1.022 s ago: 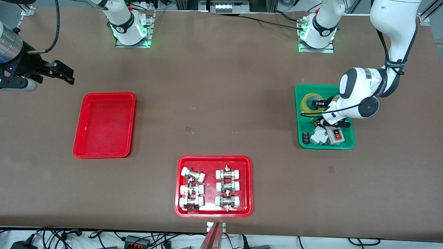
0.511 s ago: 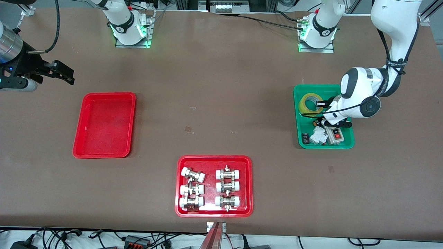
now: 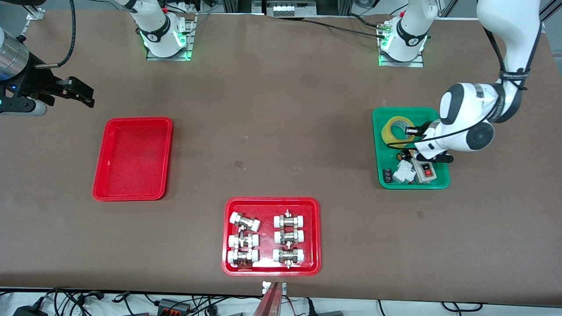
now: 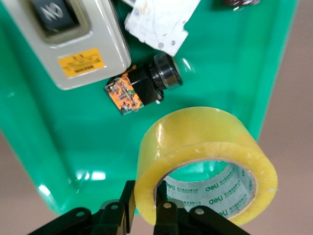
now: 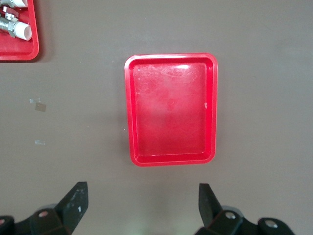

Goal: Left arm passes tape to right arm into tray
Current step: 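Lift the tape with the left gripper while the right gripper reaches toward it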

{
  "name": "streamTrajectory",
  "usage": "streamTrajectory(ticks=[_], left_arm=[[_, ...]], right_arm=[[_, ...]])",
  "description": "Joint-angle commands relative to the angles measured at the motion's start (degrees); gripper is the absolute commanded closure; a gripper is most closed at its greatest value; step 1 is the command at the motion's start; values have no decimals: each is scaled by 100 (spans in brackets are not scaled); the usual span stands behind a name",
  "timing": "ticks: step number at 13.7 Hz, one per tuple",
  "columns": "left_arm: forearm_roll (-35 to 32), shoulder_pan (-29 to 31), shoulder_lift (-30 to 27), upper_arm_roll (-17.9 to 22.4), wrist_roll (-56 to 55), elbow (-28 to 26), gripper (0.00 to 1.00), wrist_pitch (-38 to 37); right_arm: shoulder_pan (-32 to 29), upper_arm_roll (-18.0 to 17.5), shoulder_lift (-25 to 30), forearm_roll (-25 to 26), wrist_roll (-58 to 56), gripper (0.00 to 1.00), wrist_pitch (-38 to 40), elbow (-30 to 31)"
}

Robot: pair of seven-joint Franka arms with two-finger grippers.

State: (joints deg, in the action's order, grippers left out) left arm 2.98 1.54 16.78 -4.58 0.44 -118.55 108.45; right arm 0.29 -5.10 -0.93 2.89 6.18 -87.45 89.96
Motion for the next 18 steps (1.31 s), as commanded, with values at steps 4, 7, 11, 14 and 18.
streamTrajectory(ticks=[4, 7, 11, 14, 18], left_arm=[[141, -58, -26, -429, 9, 2115, 99, -1810], [605, -58, -61, -746, -201, 2889, 99, -2107], [1222, -293, 218, -1361, -1154, 3679, 99, -1960], [1747, -846, 702, -1380, -1942, 3953, 99, -1855], [1785, -1576, 1186, -1380, -3198, 4155, 100, -416]], right_arm=[[32, -44, 5, 19, -20, 0, 96, -171], [33, -26, -39, -191, -64, 0, 114, -198], [50, -35, -30, -201, -91, 0, 132, -251], [41, -35, -4, -184, -143, 0, 140, -250], [41, -44, -56, -332, -994, 0, 508, -216]])
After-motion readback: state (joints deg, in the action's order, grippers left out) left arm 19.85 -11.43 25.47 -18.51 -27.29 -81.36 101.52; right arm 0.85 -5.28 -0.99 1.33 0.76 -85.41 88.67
